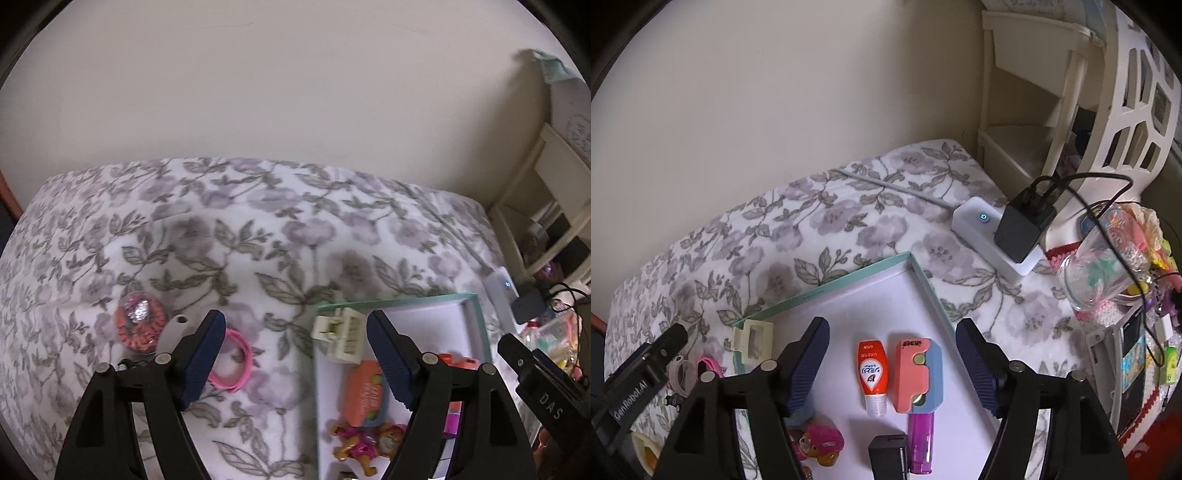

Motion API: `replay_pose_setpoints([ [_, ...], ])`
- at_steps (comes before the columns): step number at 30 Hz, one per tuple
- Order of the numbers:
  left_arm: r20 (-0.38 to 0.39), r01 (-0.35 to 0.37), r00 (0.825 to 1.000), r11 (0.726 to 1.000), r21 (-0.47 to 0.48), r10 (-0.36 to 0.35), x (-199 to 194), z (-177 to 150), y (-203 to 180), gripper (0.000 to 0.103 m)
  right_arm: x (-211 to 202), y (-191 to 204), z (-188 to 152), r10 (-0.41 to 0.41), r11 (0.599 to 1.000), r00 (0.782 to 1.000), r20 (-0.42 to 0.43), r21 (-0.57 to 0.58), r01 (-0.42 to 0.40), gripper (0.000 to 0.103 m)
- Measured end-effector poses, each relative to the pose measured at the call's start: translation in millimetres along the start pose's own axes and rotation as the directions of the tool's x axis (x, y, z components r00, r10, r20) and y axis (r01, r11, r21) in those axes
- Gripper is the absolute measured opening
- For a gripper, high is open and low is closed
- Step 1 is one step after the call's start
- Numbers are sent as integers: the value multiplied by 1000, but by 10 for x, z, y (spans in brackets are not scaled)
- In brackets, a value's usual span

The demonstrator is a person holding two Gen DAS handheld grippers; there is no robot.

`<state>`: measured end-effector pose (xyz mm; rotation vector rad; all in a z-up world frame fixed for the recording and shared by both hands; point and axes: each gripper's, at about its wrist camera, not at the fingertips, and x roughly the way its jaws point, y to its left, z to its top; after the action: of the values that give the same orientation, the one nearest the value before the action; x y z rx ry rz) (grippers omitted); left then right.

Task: Organize rigid objects
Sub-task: 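Move both open tools back over the pile of toys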

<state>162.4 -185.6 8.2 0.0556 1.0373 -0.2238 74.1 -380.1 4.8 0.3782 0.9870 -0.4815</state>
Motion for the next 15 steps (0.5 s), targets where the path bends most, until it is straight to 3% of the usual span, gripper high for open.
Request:
replay_pose_setpoints([
  [10, -36, -31, 999, 995, -92, 27, 123, -3, 250, 80, 86, 254, -73, 24, 997, 1000, 7, -68, -23, 96],
  [12, -37, -25, 999, 994, -106, 21, 123, -1, 285, 87, 100, 300, -89, 30, 996, 999, 12, -78, -29, 100],
  [13, -36, -21, 999, 993, -113, 17, 126, 2, 301, 99, 104, 316, -93, 34, 996, 999, 13, -82, -33, 101],
  [15, -27, -17, 1000, 991, -134, 14, 121, 5, 344, 101, 111, 345, -100, 43, 995, 999, 15, -87, -42, 103],
])
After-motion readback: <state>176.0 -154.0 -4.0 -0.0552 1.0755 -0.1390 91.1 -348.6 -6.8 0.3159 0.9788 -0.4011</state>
